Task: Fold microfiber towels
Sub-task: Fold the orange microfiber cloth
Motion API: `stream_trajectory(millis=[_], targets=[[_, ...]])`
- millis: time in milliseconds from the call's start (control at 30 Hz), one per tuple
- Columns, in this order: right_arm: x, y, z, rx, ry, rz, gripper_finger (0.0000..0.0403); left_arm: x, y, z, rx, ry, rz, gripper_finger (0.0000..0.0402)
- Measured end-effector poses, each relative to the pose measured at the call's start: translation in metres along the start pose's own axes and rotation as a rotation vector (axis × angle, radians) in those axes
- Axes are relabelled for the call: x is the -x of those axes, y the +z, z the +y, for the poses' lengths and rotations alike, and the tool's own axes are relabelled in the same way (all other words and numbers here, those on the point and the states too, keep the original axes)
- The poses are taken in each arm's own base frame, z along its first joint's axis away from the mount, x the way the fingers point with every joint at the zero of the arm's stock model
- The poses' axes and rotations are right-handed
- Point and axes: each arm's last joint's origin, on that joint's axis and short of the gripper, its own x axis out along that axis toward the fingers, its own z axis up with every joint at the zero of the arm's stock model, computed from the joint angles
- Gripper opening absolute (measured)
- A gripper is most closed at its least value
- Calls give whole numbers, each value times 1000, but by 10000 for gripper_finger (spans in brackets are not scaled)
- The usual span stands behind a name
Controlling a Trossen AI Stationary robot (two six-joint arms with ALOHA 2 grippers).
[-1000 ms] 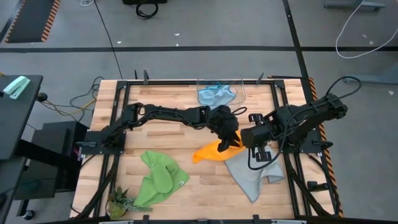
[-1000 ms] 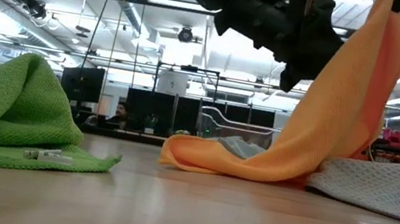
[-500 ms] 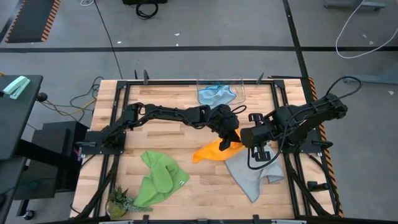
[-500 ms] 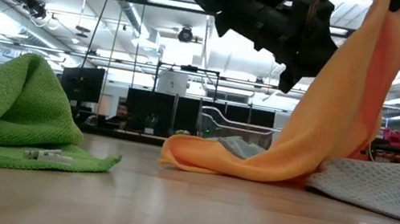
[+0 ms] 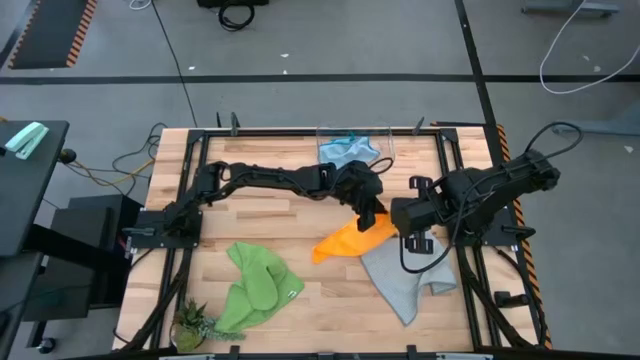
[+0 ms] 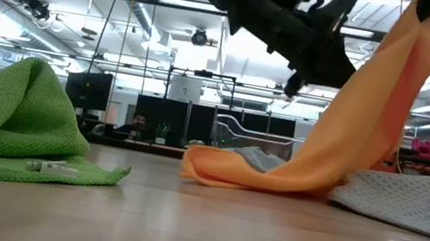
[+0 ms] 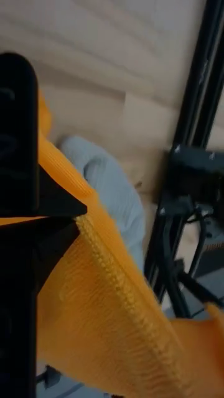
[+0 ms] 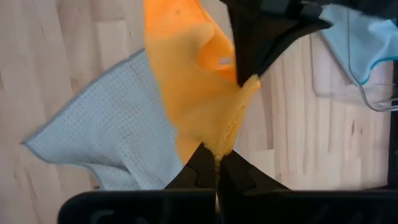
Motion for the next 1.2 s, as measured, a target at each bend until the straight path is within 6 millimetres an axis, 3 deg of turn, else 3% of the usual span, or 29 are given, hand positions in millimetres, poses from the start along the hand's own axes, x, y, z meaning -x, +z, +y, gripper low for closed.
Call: stream_trajectory(millis=[267, 567, 967, 1200], targets=[[15, -11, -8, -98, -34, -95, 0, 53, 26, 1, -40, 191, 53, 4], [22, -15, -21, -204, -31, -154, 0, 109, 42, -21, -31, 363, 109, 4], [3, 14, -43, -107, -18, -101, 0, 151, 42, -53, 2, 602, 128, 3], [8, 28, -57, -101, 8, -199, 0, 175, 43, -61, 33, 692, 119, 3]])
